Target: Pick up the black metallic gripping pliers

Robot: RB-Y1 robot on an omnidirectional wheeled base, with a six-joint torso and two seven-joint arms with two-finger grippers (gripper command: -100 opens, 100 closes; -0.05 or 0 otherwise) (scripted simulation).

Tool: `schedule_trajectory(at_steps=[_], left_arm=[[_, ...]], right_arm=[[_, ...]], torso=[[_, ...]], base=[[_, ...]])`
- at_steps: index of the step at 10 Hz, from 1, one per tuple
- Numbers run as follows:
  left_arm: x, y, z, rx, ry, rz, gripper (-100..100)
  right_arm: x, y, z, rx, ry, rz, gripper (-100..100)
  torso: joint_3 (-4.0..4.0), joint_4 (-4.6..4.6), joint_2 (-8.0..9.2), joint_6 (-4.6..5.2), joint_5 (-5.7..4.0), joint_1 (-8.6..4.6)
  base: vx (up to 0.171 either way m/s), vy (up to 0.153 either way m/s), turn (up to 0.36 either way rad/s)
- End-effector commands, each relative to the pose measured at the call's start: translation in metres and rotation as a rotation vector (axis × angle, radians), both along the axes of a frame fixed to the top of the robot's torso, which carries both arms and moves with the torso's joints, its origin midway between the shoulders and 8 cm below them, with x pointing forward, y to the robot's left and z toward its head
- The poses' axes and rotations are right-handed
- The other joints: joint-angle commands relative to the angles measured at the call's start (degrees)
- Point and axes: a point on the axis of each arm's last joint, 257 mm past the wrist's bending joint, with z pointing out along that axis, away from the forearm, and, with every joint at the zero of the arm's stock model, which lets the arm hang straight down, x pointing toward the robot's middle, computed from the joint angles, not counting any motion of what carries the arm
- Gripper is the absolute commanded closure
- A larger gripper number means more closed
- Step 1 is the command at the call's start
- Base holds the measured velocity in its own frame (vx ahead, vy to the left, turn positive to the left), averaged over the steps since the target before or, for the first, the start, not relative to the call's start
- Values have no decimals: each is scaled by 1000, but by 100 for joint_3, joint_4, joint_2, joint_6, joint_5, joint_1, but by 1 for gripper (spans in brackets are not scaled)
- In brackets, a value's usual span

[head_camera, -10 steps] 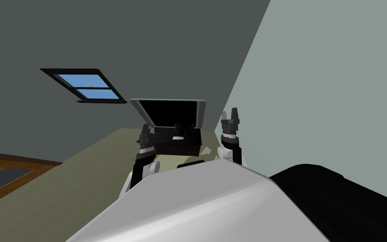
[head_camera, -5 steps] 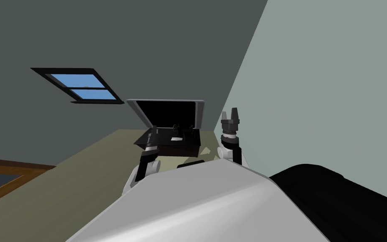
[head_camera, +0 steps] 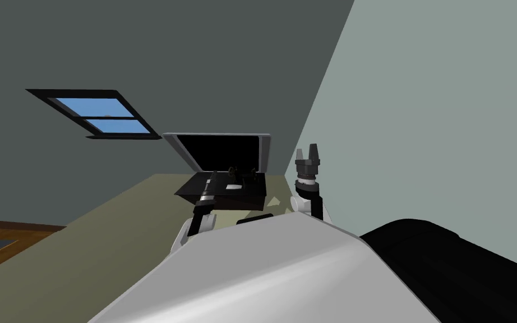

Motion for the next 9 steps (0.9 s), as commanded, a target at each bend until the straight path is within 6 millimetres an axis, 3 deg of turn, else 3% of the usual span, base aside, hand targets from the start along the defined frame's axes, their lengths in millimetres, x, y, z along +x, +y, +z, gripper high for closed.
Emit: schedule_trajectory(at_steps=[1, 9], left_arm=[[11, -3, -18, 58, 41, 11, -100], [38, -7, -94, 268, 203, 38, -100]], right_arm=[[0, 0, 0, 0, 0, 0, 0], [0, 0, 0, 0, 0, 0, 0]], torso=[[0, 0, 0, 0, 0, 0], [0, 0, 0, -1, 0, 2]], base=[[26, -38, -43], [25, -31, -25]])
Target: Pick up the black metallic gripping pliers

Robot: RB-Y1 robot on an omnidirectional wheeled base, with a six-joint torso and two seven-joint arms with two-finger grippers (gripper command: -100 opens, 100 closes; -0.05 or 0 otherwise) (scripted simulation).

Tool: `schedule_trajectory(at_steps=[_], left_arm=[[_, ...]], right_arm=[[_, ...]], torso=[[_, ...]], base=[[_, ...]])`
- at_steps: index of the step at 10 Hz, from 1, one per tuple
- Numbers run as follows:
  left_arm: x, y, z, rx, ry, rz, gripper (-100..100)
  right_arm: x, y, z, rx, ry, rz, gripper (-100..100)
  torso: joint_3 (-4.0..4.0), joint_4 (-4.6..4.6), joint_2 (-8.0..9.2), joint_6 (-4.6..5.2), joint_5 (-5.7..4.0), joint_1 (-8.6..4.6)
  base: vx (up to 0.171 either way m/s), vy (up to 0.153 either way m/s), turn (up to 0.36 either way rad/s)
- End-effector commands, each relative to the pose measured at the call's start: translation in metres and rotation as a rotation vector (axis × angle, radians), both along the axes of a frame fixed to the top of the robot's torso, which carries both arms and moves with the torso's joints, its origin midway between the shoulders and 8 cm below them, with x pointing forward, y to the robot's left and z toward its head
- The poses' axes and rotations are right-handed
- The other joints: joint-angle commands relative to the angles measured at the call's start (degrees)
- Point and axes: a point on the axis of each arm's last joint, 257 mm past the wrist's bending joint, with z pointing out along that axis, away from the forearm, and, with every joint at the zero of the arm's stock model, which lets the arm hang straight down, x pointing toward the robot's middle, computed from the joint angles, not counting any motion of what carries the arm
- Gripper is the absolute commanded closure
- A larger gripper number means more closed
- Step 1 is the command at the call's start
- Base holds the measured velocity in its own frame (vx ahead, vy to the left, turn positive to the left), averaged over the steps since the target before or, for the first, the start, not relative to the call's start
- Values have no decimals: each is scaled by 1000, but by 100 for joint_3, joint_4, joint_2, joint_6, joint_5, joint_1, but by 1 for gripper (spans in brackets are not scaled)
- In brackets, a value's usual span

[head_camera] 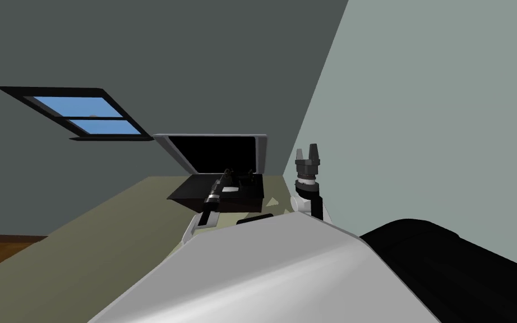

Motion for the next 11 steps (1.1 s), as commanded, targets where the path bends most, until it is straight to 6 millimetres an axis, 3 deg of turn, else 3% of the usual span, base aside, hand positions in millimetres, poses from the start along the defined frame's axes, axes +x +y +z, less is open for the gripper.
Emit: schedule_trajectory(at_steps=[1, 2, 3, 9, 11], left_arm=[[3, 0, -15, 30, 32, 4, -100], [7, 0, -31, 74, 66, 6, -100], [7, 0, -32, 74, 68, 6, -100], [15, 0, -84, 208, 180, 7, -100], [18, -1, -116, 294, 250, 1, -100]], right_arm=[[0, 0, 0, 0, 0, 0, 0], [0, 0, 0, 0, 0, 0, 0], [0, 0, 0, 0, 0, 0, 0], [0, 0, 0, 0, 0, 0, 0], [0, 0, 0, 0, 0, 0, 0]], torso=[[0, 0, 0, 0, 0, 0], [0, 0, 1, -1, 0, 0], [0, 0, 1, 0, 0, 0], [2, 1, 4, -1, 0, 1], [1, 0, 2, 0, 0, 3]], base=[[30, -37, -15], [30, -36, -27], [20, -23, -13], [20, -27, -21], [31, -32, -33]])
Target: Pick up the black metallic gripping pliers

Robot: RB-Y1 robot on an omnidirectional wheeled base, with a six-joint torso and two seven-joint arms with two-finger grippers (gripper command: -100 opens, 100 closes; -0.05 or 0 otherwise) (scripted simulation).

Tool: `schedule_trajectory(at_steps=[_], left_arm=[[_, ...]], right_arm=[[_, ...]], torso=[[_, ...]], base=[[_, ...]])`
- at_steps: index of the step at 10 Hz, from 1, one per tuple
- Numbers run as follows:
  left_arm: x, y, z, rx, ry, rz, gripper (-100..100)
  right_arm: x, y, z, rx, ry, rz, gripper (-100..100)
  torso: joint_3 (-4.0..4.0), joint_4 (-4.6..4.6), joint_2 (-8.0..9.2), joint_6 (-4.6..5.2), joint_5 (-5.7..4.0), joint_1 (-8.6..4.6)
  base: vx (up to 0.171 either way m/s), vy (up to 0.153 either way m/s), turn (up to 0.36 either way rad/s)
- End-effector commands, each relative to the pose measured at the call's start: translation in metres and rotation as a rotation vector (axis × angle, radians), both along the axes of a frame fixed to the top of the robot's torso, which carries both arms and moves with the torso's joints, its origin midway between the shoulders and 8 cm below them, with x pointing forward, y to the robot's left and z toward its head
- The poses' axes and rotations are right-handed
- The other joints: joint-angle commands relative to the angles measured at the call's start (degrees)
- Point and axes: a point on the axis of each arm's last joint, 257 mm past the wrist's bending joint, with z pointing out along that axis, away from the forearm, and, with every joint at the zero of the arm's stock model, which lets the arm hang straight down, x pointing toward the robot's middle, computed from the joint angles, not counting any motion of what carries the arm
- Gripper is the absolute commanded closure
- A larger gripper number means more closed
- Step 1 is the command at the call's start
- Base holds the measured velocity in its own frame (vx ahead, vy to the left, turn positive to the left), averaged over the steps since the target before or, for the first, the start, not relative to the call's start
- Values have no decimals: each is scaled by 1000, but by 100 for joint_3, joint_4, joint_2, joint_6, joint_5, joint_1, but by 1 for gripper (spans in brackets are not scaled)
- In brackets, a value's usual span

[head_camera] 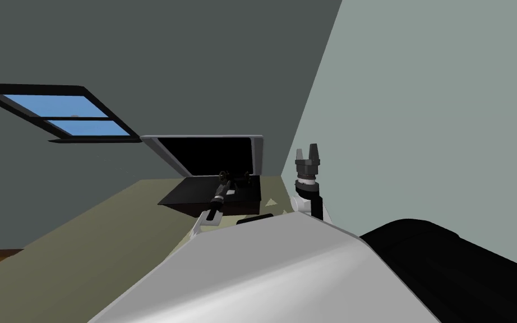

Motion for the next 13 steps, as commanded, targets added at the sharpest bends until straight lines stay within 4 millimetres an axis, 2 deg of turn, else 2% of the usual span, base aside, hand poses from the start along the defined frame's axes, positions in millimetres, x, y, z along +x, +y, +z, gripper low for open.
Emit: schedule_trajectory(at_steps=[1, 12, 13], left_arm=[[3, -2, -19, 68, 47, -6, -100], [-7, -2, -112, 291, 261, -52, -100], [-8, -2, -114, 290, 265, -52, -100]], right_arm=[[0, 0, 0, 0, 0, 0, 0], [0, 0, 0, 0, 0, 0, 0], [0, 0, 0, 0, 0, 0, 0]], torso=[[0, 0, 0, 0, 0, 0], [2, 1, 4, -1, 0, 2], [2, 1, 4, -1, 0, 1]], base=[[44, -50, -44], [23, -26, -19], [16, -22, -10]])
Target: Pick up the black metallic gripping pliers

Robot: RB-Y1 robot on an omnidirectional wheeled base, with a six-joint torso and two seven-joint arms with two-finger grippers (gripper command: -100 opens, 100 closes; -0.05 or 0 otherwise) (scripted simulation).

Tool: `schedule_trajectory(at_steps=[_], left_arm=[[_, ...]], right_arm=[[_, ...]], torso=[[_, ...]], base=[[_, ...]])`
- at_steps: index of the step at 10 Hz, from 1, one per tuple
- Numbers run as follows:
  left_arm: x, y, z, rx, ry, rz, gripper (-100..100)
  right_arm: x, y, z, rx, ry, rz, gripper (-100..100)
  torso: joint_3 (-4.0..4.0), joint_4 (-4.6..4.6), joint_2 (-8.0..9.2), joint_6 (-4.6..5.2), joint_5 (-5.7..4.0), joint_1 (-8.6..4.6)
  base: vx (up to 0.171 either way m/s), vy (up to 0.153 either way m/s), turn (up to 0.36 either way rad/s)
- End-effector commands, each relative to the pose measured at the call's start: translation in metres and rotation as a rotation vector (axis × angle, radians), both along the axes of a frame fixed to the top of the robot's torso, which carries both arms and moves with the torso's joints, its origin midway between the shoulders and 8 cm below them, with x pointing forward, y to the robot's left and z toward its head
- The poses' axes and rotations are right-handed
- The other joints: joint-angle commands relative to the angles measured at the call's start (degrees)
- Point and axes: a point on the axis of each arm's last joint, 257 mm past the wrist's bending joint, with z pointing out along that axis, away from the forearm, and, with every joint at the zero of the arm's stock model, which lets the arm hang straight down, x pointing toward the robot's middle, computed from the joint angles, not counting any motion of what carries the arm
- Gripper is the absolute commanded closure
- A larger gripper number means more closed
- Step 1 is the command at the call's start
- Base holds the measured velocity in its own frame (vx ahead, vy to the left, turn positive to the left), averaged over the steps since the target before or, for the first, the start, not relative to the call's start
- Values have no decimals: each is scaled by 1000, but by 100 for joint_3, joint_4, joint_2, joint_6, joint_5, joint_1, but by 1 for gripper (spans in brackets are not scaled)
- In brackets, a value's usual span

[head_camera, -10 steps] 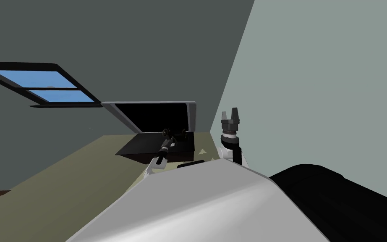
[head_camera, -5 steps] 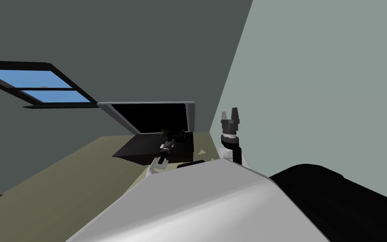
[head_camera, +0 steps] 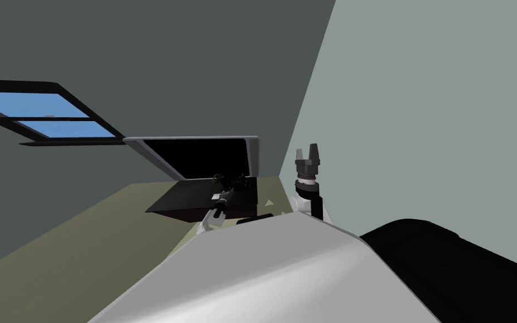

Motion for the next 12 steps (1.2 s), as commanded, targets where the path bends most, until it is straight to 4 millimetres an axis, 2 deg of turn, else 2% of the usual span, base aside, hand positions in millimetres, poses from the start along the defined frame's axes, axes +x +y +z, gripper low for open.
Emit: schedule_trajectory(at_steps=[1, 2, 7, 10, 11, 12], left_arm=[[-1, 1, -13, 38, 29, -12, -100], [-2, 1, -15, 38, 35, -11, -100], [-16, 15, -58, 193, 153, -60, -100], [-17, 17, -62, 211, 165, -65, -100], [-17, 17, -62, 214, 167, -66, 0], [-32, -1, -76, 217, 207, -90, -100]], right_arm=[[0, 0, 0, 0, 0, 0, 0], [0, 0, 0, 0, 0, 0, 0], [0, 0, 0, 0, 0, 0, 0], [0, 0, 0, 0, 0, 0, 0], [0, 0, 0, 0, 0, 0, 0], [0, 0, 0, 0, 0, 0, 0]], torso=[[0, 0, 0, 0, 0, 0], [0, 0, 0, 0, 0, 1], [1, 0, 2, -1, 0, 2], [4, 2, 8, -1, 2, 11], [5, 2, 8, -1, 2, 10], [5, 2, 8, -1, 2, 10]], base=[[16, -19, -19], [14, -15, -13], [15, -19, -13], [0, 0, 0], [0, 0, 0], [0, 0, 0]])
